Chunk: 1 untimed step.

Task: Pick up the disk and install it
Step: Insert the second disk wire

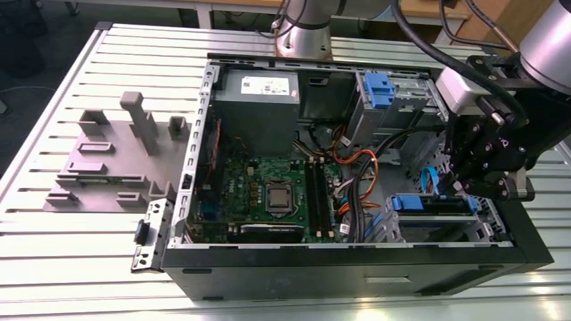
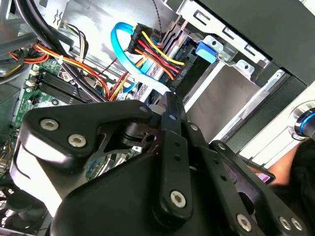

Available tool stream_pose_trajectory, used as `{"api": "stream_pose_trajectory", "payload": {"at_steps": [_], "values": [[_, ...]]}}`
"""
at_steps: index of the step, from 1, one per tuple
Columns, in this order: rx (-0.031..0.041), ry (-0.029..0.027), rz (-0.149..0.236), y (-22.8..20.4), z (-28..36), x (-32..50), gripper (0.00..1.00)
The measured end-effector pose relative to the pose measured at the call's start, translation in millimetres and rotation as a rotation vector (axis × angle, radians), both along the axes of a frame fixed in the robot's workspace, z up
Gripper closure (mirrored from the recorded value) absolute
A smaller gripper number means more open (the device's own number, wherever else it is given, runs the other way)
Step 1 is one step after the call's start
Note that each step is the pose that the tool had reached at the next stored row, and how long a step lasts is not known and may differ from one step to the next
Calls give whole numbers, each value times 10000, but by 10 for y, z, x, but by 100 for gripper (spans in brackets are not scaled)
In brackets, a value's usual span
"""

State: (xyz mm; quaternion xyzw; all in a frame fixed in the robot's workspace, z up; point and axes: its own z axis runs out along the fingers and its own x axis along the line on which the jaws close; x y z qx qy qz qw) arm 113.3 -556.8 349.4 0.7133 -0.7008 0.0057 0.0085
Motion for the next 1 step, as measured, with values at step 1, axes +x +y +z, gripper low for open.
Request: {"api": "stream_pose_trajectory", "payload": {"at_steps": [1], "values": [[1, 0, 1, 0, 0, 0, 89]]}}
